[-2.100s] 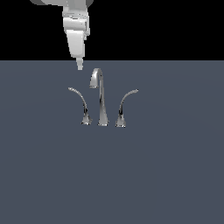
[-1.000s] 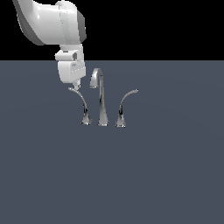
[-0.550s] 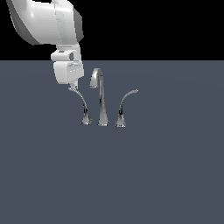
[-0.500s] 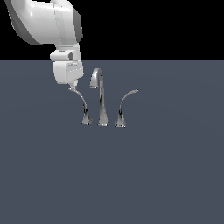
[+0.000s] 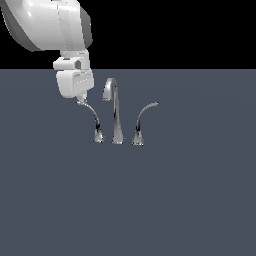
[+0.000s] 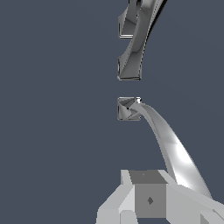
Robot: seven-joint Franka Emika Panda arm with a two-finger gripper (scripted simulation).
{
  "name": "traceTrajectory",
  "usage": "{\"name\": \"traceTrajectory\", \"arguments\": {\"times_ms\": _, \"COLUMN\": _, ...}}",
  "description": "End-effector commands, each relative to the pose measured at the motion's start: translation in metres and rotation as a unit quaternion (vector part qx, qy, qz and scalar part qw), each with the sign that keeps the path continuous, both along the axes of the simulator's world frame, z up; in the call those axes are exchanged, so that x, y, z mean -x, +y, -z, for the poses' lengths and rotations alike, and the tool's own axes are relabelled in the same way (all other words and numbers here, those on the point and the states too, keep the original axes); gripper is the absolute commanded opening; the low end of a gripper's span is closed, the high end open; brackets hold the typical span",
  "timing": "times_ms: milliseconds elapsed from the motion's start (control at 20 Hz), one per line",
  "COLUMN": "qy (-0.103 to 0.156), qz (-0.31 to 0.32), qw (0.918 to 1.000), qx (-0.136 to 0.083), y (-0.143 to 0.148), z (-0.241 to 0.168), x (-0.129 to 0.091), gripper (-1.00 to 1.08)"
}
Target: Turn on the faucet by rotating a designated handle.
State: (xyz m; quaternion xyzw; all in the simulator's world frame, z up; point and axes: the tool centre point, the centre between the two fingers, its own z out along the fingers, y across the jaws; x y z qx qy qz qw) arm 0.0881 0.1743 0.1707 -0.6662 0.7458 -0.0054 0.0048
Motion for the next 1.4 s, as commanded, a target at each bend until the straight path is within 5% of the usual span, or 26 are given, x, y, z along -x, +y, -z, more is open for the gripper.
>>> {"name": "traceTrajectory", "arguments": {"times_ms": 0, "qy": 0.002, "qz": -0.001, "qw": 1.0, "qx": 0.001, "y": -0.001, "z": 0.0, "x": 0.007, "gripper": -1.0}}
{"name": "traceTrajectory", "arguments": {"times_ms": 900, "qy": 0.003, "qz": -0.008, "qw": 1.0, "qx": -0.002, "y": 0.002, "z": 0.0, "x": 0.049, "gripper": -1.0}}
{"name": "traceTrajectory", "arguments": {"times_ms": 1350, "qy": 0.006, "qz": -0.006, "qw": 1.0, "qx": -0.001, "y": -0.028, "z": 0.0, "x": 0.069, "gripper": -1.0}}
